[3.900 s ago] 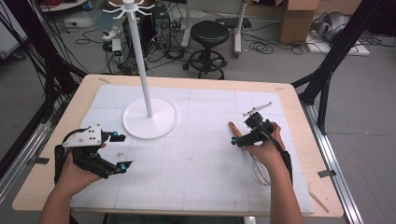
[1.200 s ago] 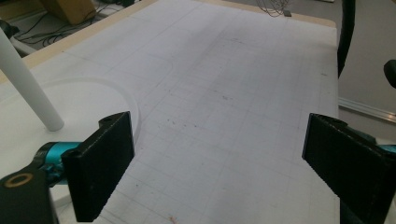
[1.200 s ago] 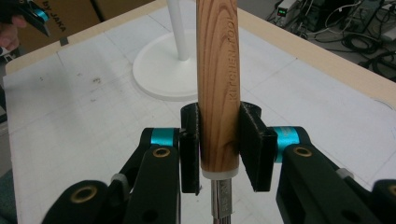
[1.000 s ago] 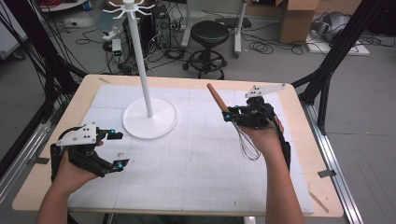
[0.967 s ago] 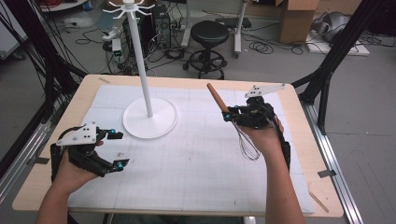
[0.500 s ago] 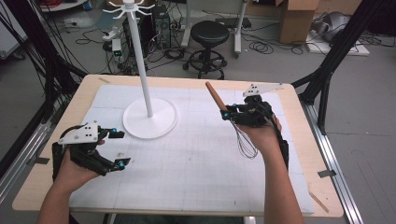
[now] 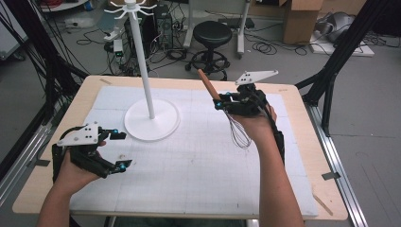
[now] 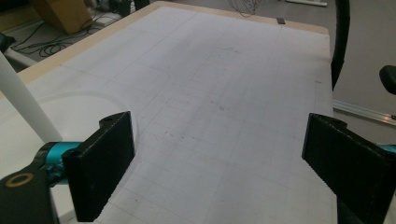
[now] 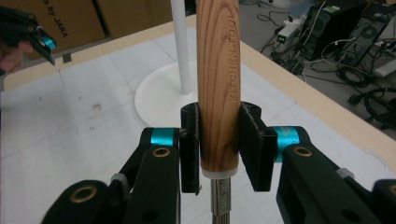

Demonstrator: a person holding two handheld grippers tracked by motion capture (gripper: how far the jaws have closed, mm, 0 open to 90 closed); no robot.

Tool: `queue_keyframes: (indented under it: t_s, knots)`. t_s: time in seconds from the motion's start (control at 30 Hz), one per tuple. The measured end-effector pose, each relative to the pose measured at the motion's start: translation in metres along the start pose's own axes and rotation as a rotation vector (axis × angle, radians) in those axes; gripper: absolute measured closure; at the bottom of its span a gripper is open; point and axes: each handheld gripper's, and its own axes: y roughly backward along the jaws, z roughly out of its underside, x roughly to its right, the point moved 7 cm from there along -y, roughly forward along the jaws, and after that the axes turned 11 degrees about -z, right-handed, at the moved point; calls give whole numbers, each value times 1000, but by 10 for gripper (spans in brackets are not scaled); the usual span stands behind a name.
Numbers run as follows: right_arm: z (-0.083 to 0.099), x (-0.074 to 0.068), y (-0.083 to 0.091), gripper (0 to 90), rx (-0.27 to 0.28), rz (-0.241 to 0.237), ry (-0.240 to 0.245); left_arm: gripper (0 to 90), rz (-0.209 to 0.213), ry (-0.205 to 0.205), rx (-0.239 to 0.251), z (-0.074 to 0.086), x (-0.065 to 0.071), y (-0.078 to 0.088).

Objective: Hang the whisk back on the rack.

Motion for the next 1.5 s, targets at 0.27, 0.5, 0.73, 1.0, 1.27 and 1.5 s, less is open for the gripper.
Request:
queue_keyframes:
  t_s: [0.27,0.5,0.73,1.0,1.27,1.5]
  knots:
    - [-23,8,-6,707,42,4,-7,99,-1,-4,5,-2,-3,0]
    - [-41,12,-8,707,66,25,3,99,1,-7,9,-5,-2,-2]
    - [-52,11,-10,707,90,31,20,99,-2,-9,7,-5,-2,-2]
    - [-67,6,-10,707,102,31,49,100,-6,-13,6,-4,-1,0]
    - [-85,-1,-12,707,115,33,78,99,-8,-10,10,-5,-1,2]
    - [-99,-7,-17,707,121,31,107,99,-8,-15,11,-5,-1,3]
